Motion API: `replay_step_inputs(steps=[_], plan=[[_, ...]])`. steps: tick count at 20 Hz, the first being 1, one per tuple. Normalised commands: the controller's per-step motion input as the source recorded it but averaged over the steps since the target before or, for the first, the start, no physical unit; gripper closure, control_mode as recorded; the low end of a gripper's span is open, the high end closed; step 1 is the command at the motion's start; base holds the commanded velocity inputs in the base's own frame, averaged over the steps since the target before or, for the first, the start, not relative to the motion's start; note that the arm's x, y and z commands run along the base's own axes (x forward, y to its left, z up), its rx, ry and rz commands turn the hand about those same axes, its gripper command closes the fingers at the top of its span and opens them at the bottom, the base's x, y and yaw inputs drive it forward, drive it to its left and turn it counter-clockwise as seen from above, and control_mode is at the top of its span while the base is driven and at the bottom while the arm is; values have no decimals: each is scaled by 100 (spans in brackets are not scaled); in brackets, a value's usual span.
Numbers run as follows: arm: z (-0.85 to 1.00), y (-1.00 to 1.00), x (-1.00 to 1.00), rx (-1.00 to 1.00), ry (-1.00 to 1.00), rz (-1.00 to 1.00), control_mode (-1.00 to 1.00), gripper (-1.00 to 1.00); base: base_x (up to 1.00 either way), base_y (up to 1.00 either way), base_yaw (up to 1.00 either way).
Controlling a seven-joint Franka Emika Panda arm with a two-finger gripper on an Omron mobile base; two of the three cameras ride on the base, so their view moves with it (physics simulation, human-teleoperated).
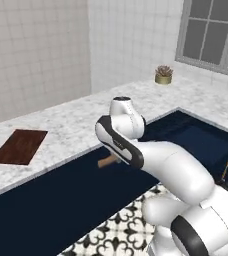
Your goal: Pick up the knife from the drawer and place it on the cutting board. Then place the meat from the plate to the cutting board.
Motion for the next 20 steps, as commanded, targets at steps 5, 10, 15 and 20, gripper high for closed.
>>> replay_step_inputs(steps=[5,10,15,20], plan=[[0,0,0,0,0,0,100,100,0,100,48],[0,0,0,0,0,0,100,100,64,83,28],[0,0,0,0,0,0,100,100,45,50,4],[0,0,0,0,0,0,100,100,46,33,1]])
